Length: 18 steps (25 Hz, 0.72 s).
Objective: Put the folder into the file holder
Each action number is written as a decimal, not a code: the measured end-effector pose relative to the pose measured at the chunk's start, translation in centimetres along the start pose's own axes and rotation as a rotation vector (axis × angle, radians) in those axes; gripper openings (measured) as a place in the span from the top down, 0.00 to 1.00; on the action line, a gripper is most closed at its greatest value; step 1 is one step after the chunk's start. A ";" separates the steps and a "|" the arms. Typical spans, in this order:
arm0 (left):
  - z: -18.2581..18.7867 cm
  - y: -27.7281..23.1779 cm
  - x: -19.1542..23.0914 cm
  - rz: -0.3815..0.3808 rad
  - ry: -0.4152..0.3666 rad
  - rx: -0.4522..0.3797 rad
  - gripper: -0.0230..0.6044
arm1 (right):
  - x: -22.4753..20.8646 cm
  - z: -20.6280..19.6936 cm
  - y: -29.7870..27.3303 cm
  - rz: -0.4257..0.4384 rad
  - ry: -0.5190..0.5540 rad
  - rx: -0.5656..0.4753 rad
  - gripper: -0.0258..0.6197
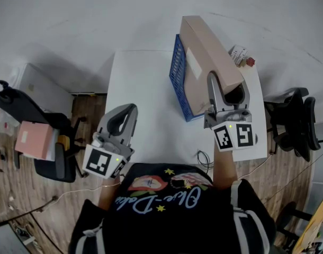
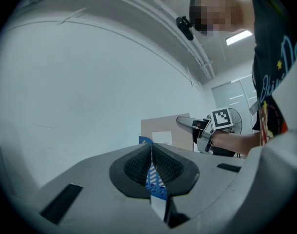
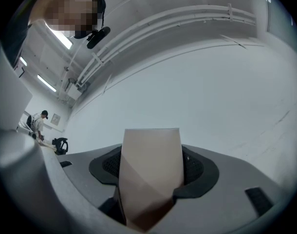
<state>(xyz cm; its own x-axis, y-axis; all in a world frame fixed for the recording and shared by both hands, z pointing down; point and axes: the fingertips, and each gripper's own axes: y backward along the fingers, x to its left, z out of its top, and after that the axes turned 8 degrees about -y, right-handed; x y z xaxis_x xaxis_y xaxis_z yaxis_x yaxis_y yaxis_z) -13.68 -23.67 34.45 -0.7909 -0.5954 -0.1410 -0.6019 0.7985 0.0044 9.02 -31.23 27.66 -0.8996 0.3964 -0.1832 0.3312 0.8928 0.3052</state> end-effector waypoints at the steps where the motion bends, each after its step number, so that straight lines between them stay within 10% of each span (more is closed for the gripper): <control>1: 0.0 0.1 0.0 0.000 -0.001 0.000 0.96 | 0.1 -0.2 0.1 0.001 0.002 0.003 0.53; 18: -0.2 0.6 -0.2 -0.001 0.016 0.009 0.96 | 0.3 -3.3 0.9 -0.002 0.029 0.086 0.53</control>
<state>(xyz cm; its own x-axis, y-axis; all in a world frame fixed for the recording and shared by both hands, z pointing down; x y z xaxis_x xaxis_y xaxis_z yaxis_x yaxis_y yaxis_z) -13.91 -23.08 34.70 -0.7919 -0.5977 -0.1253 -0.6019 0.7985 -0.0048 8.08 -31.05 30.95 -0.9076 0.3895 -0.1566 0.3517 0.9091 0.2232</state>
